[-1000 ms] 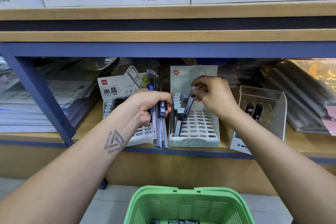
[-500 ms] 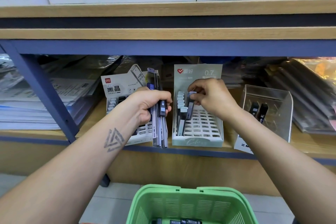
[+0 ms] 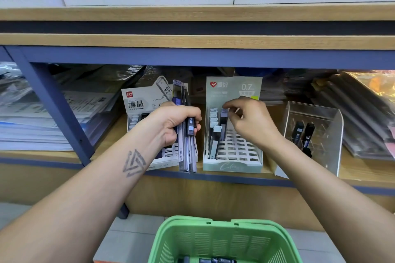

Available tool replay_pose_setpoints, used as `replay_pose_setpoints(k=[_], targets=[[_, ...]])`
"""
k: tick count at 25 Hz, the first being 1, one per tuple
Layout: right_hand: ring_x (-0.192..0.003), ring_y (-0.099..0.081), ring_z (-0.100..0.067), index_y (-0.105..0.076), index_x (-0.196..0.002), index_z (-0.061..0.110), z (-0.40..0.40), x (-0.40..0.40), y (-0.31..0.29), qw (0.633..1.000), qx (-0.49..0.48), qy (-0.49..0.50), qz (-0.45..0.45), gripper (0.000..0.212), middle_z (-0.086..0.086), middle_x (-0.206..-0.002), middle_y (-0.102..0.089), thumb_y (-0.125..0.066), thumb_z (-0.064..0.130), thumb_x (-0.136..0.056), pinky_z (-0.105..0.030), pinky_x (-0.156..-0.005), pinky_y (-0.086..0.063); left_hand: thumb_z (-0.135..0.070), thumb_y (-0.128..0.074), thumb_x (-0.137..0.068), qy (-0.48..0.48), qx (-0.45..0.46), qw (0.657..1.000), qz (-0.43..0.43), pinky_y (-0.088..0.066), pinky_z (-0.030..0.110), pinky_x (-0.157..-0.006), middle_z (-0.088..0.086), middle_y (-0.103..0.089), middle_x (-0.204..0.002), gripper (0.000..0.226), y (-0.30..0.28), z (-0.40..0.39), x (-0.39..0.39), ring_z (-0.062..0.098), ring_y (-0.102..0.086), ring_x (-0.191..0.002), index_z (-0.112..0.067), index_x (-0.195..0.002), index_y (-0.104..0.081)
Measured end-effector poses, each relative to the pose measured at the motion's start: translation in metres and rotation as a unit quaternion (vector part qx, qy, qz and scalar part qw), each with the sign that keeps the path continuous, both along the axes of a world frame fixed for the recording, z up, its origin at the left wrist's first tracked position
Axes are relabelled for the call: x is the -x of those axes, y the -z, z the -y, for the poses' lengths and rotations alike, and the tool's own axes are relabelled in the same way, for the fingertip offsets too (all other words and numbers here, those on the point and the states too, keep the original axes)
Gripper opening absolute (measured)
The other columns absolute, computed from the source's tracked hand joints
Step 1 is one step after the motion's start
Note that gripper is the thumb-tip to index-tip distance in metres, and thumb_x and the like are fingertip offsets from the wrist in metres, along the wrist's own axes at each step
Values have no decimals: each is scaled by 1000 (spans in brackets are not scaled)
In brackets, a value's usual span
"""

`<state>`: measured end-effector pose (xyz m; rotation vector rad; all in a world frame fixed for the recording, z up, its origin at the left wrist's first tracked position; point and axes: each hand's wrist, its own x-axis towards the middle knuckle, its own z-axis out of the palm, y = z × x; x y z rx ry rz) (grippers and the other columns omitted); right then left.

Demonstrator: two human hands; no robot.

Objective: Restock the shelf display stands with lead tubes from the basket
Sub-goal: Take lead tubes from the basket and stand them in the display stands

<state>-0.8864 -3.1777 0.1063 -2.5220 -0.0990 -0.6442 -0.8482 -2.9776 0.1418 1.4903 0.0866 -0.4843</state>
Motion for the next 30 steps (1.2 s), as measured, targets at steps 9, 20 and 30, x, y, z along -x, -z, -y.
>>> replay_pose_setpoints(k=[9, 20, 30], targets=[[-76, -62, 1, -78, -99, 17, -24, 20, -7, 993, -42, -66, -90, 11, 11, -83, -68, -72, 13, -91, -7, -70, -45, 10, -66, -80, 8, -4, 1000, 5, -50, 25, -42, 15, -62, -61, 23, 2, -5, 2, 20, -64, -48, 1, -98, -56], [-64, -69, -15, -73, -95, 15, -36, 33, -27, 974, -174, -113, -87, 5, -5, -78, -74, -68, 13, -94, -29, -63, -57, 6, -65, -83, 21, 29, 999, -18, -51, 23, -42, 14, -60, -65, 12, 1, -8, 3, 18, -63, -49, -2, -82, -58], [-57, -65, -20, -50, -108, 9, -67, 51, -37, 918, -201, -201, -277, 34, -13, -69, -74, -70, -2, -84, -30, -54, -47, 6, -71, -78, -28, 36, 999, -16, -60, 42, -58, 16, -64, -68, 16, 2, -15, 6, 27, -67, -55, -3, -88, -62]])
